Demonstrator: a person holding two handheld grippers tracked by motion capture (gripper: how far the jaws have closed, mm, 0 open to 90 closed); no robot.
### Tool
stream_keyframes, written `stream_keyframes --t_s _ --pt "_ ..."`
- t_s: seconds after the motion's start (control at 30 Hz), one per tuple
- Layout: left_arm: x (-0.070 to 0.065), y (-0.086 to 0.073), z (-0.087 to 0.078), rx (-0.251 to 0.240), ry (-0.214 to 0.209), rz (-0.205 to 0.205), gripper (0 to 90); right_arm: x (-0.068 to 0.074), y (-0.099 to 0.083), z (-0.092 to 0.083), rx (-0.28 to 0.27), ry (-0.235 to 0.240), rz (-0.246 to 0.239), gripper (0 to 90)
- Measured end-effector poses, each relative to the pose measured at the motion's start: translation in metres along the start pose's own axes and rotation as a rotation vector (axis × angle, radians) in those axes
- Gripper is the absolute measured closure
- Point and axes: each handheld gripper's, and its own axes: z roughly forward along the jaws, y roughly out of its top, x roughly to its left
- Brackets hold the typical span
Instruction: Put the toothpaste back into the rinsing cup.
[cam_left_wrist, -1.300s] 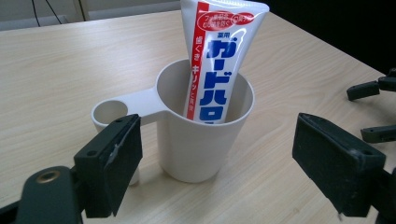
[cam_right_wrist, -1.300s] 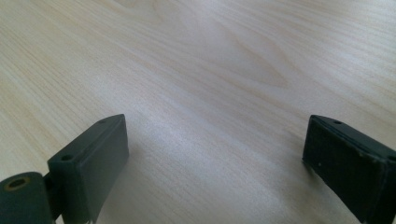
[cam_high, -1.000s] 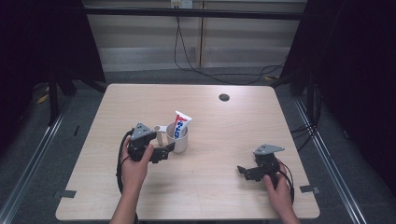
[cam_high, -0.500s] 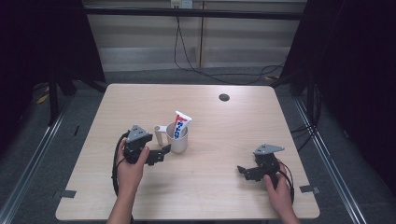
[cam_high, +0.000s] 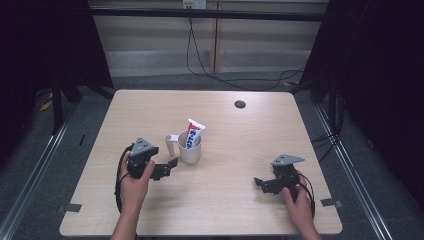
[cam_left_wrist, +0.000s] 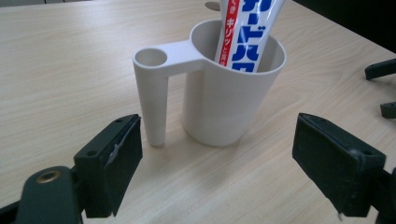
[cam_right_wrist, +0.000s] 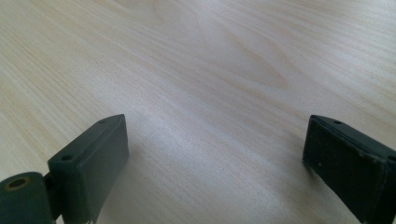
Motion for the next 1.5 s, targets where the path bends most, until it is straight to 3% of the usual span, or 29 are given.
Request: stream_keyframes --t_s 0.8,1.07,1.3,1.5 --pt "0.018 -0.038 0.002 0.088 0.033 0.020 16.3 0.000 0.000 0.000 0.001 -0.001 0.003 6.3" --pt "0.024 -0.049 -0.001 0.106 0.050 0.011 16.3 0.000 0.000 0.000 0.001 -0.001 0.003 6.2" --pt "0.026 -0.055 0.000 0.142 0.076 0.047 16.4 0.000 0.000 0.000 0.002 -0.001 0.003 6.2" --pt "0.027 -0.059 0.001 0.156 0.087 0.052 16.5 0.000 0.000 0.000 0.001 -0.001 0.003 6.2"
